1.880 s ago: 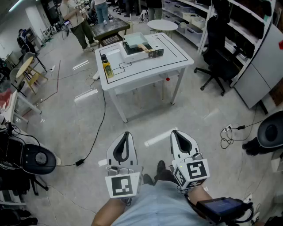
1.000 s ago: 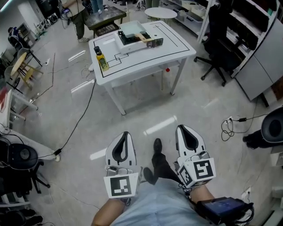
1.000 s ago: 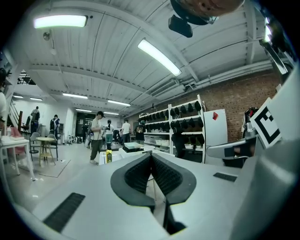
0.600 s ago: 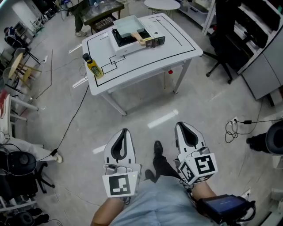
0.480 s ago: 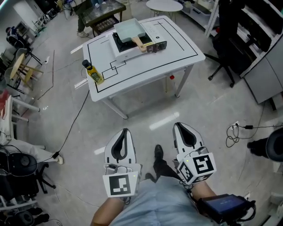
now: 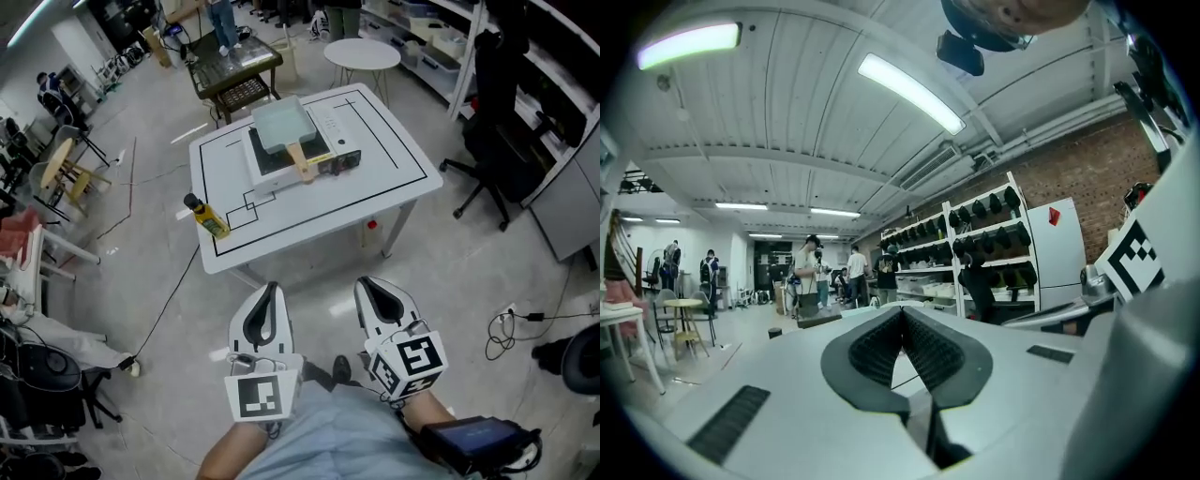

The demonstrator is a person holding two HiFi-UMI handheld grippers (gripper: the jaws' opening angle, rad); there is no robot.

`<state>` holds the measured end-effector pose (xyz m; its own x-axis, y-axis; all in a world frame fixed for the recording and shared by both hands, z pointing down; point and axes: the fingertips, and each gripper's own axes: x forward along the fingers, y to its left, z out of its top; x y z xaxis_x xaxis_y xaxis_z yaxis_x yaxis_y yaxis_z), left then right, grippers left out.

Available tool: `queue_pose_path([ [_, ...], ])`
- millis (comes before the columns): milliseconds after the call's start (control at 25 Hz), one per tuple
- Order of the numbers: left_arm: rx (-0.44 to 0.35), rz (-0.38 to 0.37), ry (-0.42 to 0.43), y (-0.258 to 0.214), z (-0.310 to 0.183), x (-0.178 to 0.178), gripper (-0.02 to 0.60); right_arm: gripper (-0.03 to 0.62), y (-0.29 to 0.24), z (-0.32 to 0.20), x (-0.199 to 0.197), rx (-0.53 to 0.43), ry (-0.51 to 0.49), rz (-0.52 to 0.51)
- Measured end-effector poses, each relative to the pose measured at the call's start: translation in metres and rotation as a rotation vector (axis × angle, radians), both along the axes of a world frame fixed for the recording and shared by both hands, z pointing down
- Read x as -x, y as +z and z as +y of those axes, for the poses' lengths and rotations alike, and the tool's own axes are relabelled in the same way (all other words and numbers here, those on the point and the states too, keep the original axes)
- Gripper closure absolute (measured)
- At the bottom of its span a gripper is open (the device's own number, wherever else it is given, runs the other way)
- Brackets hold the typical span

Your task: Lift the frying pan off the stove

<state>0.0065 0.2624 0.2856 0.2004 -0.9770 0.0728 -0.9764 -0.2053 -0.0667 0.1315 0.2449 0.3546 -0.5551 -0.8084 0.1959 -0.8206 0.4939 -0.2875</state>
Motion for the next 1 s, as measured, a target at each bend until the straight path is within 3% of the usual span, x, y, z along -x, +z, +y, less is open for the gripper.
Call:
queue_pose_path([
  [440, 0.012, 0.014, -0.061, 0.021, -0.08, 0.028, 0.565, 0.545, 0.017, -0.09, 0.018, 0.008, -0.025, 0.0],
  [1000, 0.095, 0.042, -0.086, 0.061, -0.257, 0.074, 0.565, 0.545, 0.05, -0.265, 0.062, 0.083, -0.053, -0.002],
])
